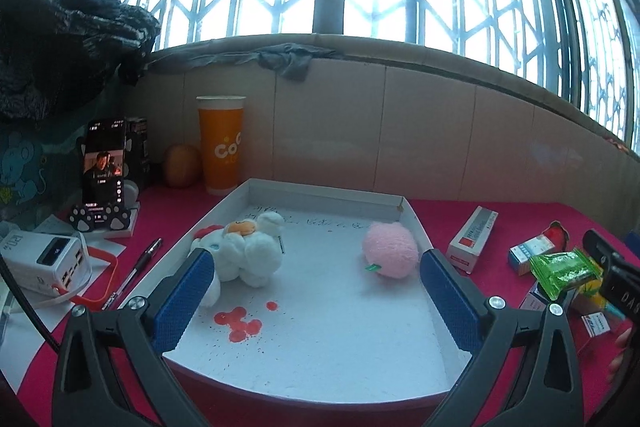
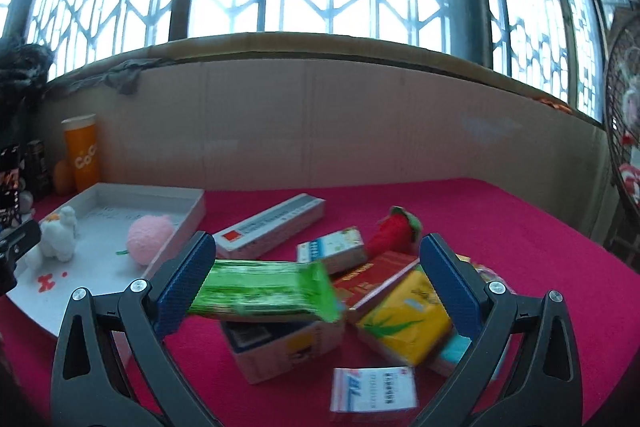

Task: Organize objects
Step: 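Grasp the green snack packet with the left gripper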

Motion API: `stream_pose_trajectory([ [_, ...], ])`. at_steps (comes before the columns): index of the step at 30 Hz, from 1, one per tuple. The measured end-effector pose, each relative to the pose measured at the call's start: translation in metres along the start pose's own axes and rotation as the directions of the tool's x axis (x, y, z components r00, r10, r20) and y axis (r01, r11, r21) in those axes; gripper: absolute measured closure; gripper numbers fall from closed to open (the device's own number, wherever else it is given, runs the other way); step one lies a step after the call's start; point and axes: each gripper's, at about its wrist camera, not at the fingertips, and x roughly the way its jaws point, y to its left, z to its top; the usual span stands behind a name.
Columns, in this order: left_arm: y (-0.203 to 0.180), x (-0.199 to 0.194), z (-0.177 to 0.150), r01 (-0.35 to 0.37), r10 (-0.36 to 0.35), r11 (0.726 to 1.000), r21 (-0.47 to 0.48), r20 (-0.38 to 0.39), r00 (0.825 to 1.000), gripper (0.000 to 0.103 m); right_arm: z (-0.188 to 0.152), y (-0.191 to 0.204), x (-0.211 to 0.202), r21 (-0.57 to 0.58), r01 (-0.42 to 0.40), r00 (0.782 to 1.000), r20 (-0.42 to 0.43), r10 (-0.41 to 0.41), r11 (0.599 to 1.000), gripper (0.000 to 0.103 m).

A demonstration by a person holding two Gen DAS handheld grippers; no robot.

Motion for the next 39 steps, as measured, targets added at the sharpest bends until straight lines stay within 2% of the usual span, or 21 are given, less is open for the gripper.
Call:
stream_pose_trajectory([
  [7, -0.013, 0.002, 0.000, 0.024, -0.023, 0.999, 0.043, -0.027, 0.999, 0.000, -0.001, -0.047, -0.003, 0.047, 0.122, 0.992, -0.017, -0.122, 0.991, 0.000],
  [13, -0.037, 0.001, -0.004, 0.079, -0.075, 0.991, 0.111, -0.042, 0.996, 0.000, -0.004, -0.099, -0.009, 0.109, 0.239, 0.970, -0.073, -0.232, 0.965, 0.000],
  [17, -0.058, 0.008, -0.006, 0.128, -0.115, 0.978, 0.165, -0.084, 0.990, 0.000, -0.006, -0.133, -0.011, 0.183, 0.284, 0.956, -0.128, -0.263, 0.941, 0.000],
  [20, -0.074, 0.015, -0.008, 0.193, -0.170, 0.963, 0.189, -0.133, 0.976, 0.000, -0.009, -0.150, -0.010, 0.230, 0.290, 0.952, -0.170, -0.255, 0.929, 0.000],
  [23, -0.091, 0.024, -0.006, 0.304, -0.279, 0.938, 0.165, -0.161, 0.947, 0.000, -0.011, -0.160, -0.007, 0.273, 0.280, 0.953, -0.197, -0.232, 0.920, 0.000],
  [27, -0.117, 0.034, 0.003, 0.425, -0.395, 0.884, 0.194, -0.177, 0.902, 0.000, -0.015, -0.163, -0.005, 0.286, 0.270, 0.954, -0.212, -0.214, 0.919, 0.000],
  [29, -0.133, 0.034, 0.010, 0.491, -0.456, 0.835, 0.248, -0.186, 0.870, 0.000, -0.016, -0.162, -0.004, 0.287, 0.263, 0.955, -0.216, -0.205, 0.921, 0.000],
  [30, -0.140, 0.032, 0.013, 0.523, -0.485, 0.806, 0.276, -0.197, 0.852, 0.000, -0.016, -0.161, -0.004, 0.287, 0.260, 0.955, -0.217, -0.201, 0.922, 0.000],
  [32, -0.156, 0.029, 0.017, 0.592, -0.541, 0.723, 0.357, -0.241, 0.806, 0.000, -0.017, -0.161, -0.003, 0.289, 0.253, 0.956, -0.220, -0.193, 0.923, 0.000],
  [34, -0.174, 0.030, 0.017, 0.628, -0.553, 0.634, 0.451, -0.301, 0.776, 0.000, -0.018, -0.162, -0.001, 0.293, 0.245, 0.957, -0.225, -0.182, 0.924, 0.000],
  [37, -0.196, 0.037, 0.011, 0.652, -0.529, 0.531, 0.541, -0.389, 0.754, 0.000, -0.020, -0.163, 0.001, 0.298, 0.240, 0.956, -0.239, -0.171, 0.924, 0.000],
  [39, -0.205, 0.044, 0.008, 0.650, -0.500, 0.501, 0.571, -0.422, 0.756, 0.000, -0.021, -0.164, 0.001, 0.304, 0.240, 0.955, -0.243, -0.169, 0.922, 0.000],
])
